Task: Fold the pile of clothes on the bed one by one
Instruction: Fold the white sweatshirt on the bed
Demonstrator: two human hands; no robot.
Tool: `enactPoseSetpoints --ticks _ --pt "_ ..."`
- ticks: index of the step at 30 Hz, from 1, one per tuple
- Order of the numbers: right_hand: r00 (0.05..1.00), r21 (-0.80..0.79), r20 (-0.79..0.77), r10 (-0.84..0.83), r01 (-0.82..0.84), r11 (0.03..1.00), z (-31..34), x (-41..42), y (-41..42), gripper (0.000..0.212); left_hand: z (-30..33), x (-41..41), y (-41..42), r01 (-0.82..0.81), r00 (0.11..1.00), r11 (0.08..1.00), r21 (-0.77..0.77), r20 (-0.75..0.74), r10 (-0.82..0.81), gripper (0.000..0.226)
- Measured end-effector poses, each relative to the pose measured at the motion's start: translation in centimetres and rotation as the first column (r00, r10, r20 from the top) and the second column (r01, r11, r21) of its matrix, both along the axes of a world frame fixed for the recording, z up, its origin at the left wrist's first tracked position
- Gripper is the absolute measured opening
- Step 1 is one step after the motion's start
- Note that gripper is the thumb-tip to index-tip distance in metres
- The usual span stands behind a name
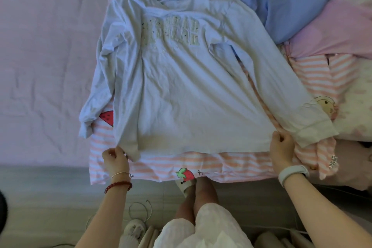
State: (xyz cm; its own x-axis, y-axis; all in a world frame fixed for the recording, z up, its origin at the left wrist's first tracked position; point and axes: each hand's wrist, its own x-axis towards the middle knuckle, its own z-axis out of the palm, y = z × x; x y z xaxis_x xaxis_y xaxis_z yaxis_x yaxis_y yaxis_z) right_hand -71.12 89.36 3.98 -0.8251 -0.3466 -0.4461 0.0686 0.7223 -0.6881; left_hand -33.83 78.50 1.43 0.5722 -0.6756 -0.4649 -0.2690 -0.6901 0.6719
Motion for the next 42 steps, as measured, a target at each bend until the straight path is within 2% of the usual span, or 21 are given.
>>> enactPoseSetpoints --ticks 2,4,7,10,13,15,17,20,22,24,26,27,28,29,31,32,34,36,38,40,42 --pt "0.996 -0.022 -0.026 -0.086 0.086 0.996 0.1 0.1 -0.1 0.017 0.5 1.4 0.4 -0.13 0.991 0.992 -0.008 -0.028 0.129 0.007" --pt "0.971 -0.053 -0.024 -0.239 0.237 0.97 0.2 0.3 -0.8 0.028 1.4 2.4 0.3 -0.15 0.989 0.988 -0.04 -0.012 0.149 0.006" --pt "0.935 -0.045 -0.047 -0.352 0.35 0.936 0.2 0.3 -1.1 0.035 3.3 3.0 0.7 0.021 0.991 0.998 -0.063 0.132 -0.012 0.004" --pt "0.934 0.031 -0.092 -0.346 0.35 0.936 0.6 0.1 -0.2 0.035 3.9 4.1 2.1 0.145 0.943 0.985 0.088 0.289 -0.165 0.018" --pt "0.95 0.159 -0.139 -0.281 0.301 0.94 0.9 -0.1 1.8 0.033 3.1 5.3 3.5 0.231 0.872 0.927 0.295 0.359 -0.332 0.02" --pt "0.969 0.226 -0.159 -0.19 0.223 0.948 0.1 -0.1 3.0 0.03 2.2 5.6 3.9 0.265 0.844 0.889 0.374 0.356 -0.401 0.021" --pt "0.975 0.267 -0.199 -0.096 0.148 0.952 -0.5 0.1 3.4 0.025 1.6 5.0 4.1 0.284 0.825 0.885 0.368 0.376 -0.421 0.025" --pt "0.927 0.426 -0.31 0.212 -0.064 0.902 -0.5 0.9 2.8 0.035 1.1 3.4 4.5 0.416 0.686 0.846 0.332 0.496 -0.532 0.04" --pt "0.79 0.463 -0.373 0.486 -0.295 0.836 -0.2 2.0 2.1 0.047 0.9 1.9 4.7 0.604 0.528 0.72 0.341 0.507 -0.682 0.056" --pt "0.569 0.537 -0.356 0.742 -0.525 0.66 -0.2 3.1 1.4 0.054 0.4 0.1 4.9 0.769 0.324 0.539 0.344 0.518 -0.792 0.067" --pt "0.407 0.605 -0.219 0.887 -0.656 0.45 -1.1 3.8 1.0 0.056 0.0 -1.8 4.9 0.867 0.142 0.344 0.361 0.483 -0.864 0.072" --pt "0.382 0.621 -0.119 0.917 -0.692 0.369 -1.8 3.9 1.1 0.055 -0.2 -2.7 4.9 0.88 0.063 0.245 0.407 0.409 -0.91 0.07" --pt "0.391 0.625 -0.017 0.92 -0.714 0.315 -2.4 3.7 1.6 0.054 -0.8 -3.4 5.0 0.867 0.014 0.151 0.475 0.279 -0.96 0.066" --pt "0.4 0.621 0.081 0.913 -0.736 0.267 -2.9 3.5 2.1 0.054 -1.5 -3.4 5.1 0.838 0.011 0.066 0.542 0.104 -0.995 0.061" --pt "0.402 0.604 0.207 0.892 -0.77 0.207 -3.3 3.0 3.5 0.057 -2.0 -3.1 5.7 0.776 0.086 -0.033 0.63 -0.156 -0.984 0.053" --pt "0.428 0.581 0.235 0.873 -0.781 0.227 -3.0 2.8 4.0 0.055 -1.9 -3.2 5.9 0.759 0.109 -0.03 0.65 -0.173 -0.979 0.049" --pt "0.543 0.517 0.217 0.811 -0.769 0.376 -1.9 2.3 4.1 0.046 -0.8 -4.1 5.9 0.755 0.134 0.083 0.651 -0.03 -0.99 0.038" --pt "0.665 0.464 0.102 0.739 -0.689 0.556 -0.6 1.3 3.4 0.038 0.4 -5.8 5.0 0.768 0.152 0.214 0.603 0.153 -0.976 0.031" --pt "0.74 0.395 -0.048 0.671 -0.603 0.693 0.7 -0.4 2.2 0.035 1.5 -8.4 3.2 0.813 0.198 0.307 0.496 0.26 -0.945 0.029" --pt "0.772 0.321 -0.169 0.613 -0.545 0.774 1.8 -2.7 0.5 0.033 2.4 -11.6 0.6 0.86 0.233 0.336 0.385 0.289 -0.928 0.031" --pt "0.789 0.309 -0.229 0.57 -0.497 0.811 2.5 -5.5 -1.6 0.034 2.9 -15.4 -2.1 0.901 0.241 0.327 0.287 0.295 -0.924 0.037"
